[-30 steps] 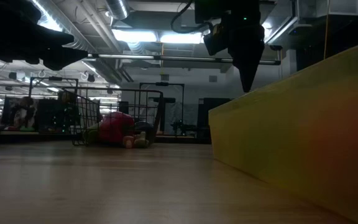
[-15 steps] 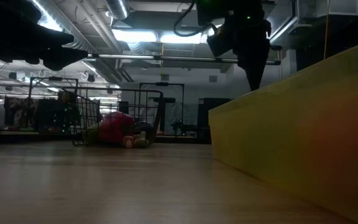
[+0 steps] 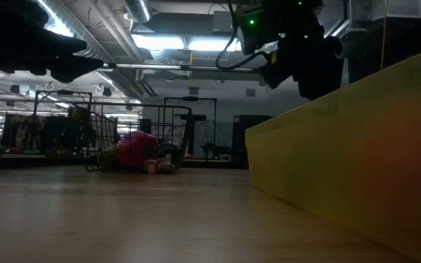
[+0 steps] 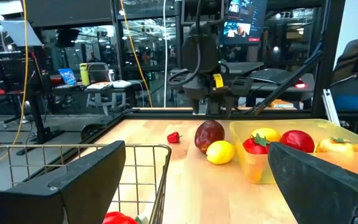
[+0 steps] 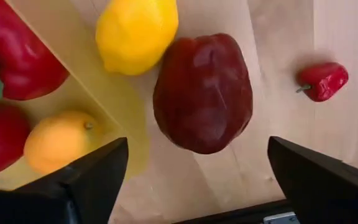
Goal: Sort produce into baskets
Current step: Put the apple into the yellow bin, then put the yellow lemon into the yellow bin
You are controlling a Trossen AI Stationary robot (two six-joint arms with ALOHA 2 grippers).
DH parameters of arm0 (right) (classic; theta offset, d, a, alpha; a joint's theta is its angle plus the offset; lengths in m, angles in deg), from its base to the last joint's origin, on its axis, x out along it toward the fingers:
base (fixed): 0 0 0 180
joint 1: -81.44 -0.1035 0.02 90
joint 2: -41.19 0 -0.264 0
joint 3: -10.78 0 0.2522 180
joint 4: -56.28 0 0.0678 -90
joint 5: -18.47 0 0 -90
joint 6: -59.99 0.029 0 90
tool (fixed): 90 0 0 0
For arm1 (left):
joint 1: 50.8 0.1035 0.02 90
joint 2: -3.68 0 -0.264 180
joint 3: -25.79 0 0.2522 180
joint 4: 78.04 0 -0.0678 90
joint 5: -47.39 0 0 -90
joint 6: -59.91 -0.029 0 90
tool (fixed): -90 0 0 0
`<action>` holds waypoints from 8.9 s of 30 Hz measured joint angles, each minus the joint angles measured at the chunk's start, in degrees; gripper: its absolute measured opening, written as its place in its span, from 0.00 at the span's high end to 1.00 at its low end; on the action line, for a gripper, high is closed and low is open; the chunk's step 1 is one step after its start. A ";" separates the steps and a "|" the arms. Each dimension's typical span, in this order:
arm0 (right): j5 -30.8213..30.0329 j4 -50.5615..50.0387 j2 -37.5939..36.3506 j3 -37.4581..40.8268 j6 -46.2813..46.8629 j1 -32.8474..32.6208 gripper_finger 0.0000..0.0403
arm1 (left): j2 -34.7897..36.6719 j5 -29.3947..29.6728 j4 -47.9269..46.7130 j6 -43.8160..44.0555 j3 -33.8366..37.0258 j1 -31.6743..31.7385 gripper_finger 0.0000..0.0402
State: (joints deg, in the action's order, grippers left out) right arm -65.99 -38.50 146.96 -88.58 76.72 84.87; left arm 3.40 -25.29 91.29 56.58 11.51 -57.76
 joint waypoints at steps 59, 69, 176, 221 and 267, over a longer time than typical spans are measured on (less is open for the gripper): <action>-10.48 3.36 2.86 7.33 -2.07 -4.15 0.03 | -0.02 0.00 0.00 -0.02 0.00 -0.02 0.02; -10.71 11.40 2.80 14.46 -2.21 -4.15 0.03 | -0.02 0.00 0.00 -0.02 0.00 -0.01 0.02; -12.53 -3.12 2.05 -17.21 4.89 -16.99 0.12 | -0.02 0.00 0.00 -0.04 0.00 0.00 0.02; 2.13 26.70 2.08 8.07 26.97 -0.89 0.12 | -0.02 0.00 0.00 -0.04 0.00 -0.01 0.02; 2.42 35.52 2.08 14.94 23.12 -0.81 0.47 | -0.01 0.00 0.00 -0.02 0.00 0.00 0.02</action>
State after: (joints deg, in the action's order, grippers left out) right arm -63.56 -2.98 149.04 -73.64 99.84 84.07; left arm 3.39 -25.29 91.29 56.56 11.51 -57.76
